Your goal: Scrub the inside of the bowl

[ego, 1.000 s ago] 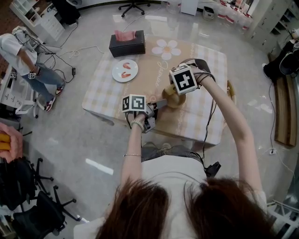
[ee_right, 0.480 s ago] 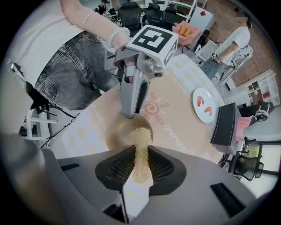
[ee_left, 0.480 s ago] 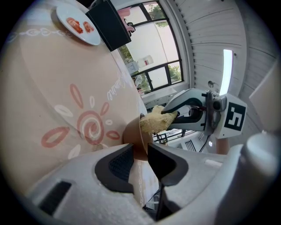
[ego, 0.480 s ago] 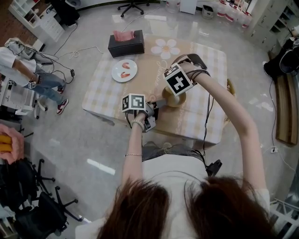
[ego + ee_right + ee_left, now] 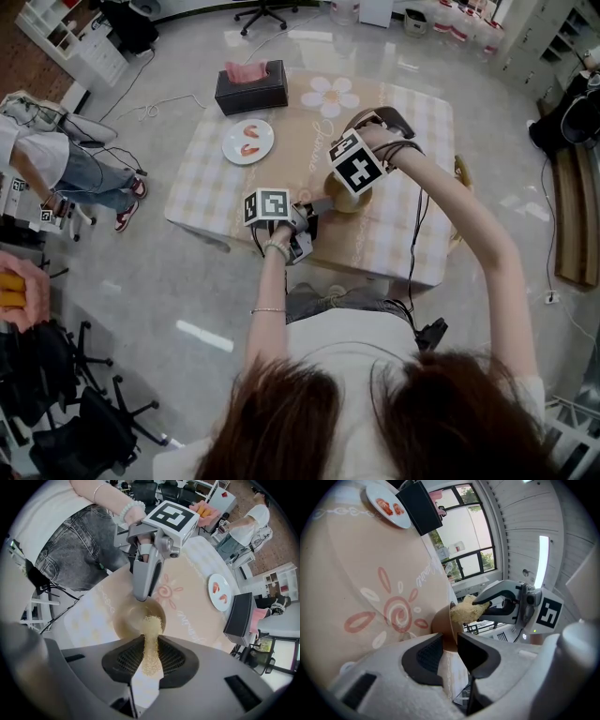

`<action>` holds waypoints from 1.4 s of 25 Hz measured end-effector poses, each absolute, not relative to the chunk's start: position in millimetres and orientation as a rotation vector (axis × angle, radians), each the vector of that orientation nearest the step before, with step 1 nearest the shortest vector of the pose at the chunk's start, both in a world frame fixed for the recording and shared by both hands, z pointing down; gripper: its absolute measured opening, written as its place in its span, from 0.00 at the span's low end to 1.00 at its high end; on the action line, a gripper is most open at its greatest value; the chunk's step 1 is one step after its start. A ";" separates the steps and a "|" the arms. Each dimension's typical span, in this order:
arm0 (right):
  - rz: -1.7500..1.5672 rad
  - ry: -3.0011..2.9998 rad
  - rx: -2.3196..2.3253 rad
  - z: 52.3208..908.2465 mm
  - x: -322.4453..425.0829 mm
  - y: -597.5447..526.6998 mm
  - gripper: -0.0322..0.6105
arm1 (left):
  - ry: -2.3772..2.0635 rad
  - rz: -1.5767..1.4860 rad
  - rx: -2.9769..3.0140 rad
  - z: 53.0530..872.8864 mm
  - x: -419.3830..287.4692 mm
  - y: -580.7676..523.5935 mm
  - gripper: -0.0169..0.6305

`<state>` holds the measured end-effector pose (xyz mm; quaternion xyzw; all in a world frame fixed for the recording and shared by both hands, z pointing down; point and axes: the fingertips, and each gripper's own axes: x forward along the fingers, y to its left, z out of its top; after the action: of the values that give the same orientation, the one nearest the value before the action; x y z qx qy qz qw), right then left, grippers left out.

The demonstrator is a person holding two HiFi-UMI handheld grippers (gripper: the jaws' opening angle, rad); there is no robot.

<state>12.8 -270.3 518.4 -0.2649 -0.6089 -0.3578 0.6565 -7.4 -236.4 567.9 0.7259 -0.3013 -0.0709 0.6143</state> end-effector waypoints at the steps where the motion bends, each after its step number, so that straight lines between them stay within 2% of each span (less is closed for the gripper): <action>1: -0.810 -1.379 -0.597 518.0 14.6 -270.3 0.17 | -0.695 -0.165 1.671 567.3 -7.5 -236.2 0.19; 35: -0.681 -1.371 -0.475 521.0 52.5 -257.0 0.17 | -0.701 -0.245 1.630 566.0 -7.1 -232.1 0.18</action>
<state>52.5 -257.0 521.0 -0.2129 -0.6144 -0.3051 0.6958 -7.1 -232.1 566.0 0.7105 -0.3053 -0.1068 0.6250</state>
